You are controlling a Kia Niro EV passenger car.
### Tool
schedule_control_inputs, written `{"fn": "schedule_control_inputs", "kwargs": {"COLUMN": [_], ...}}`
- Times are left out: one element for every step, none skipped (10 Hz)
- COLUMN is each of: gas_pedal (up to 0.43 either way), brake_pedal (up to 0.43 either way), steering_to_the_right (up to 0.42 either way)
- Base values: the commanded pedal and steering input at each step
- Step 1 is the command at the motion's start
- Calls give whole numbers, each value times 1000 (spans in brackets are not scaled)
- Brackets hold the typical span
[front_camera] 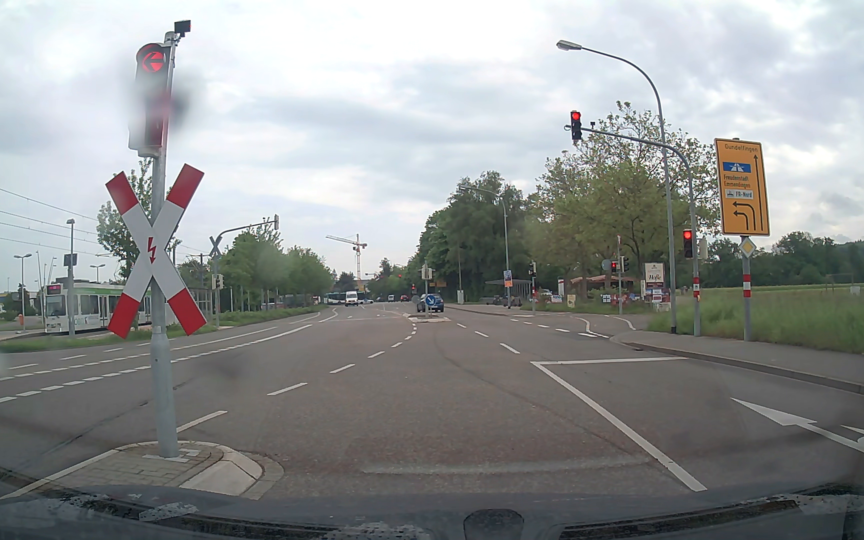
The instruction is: Follow the waypoints while adhering to traffic rules and regulations
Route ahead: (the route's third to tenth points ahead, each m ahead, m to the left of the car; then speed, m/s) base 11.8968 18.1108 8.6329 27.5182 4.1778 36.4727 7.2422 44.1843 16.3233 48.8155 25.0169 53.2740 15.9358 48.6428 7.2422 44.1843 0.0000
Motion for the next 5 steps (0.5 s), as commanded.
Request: {"fn": "schedule_control_inputs", "kwargs": {"gas_pedal": [0,0,0,0,0], "brake_pedal": [201,201,201,201,201], "steering_to_the_right": [9,9,10,9,9]}}
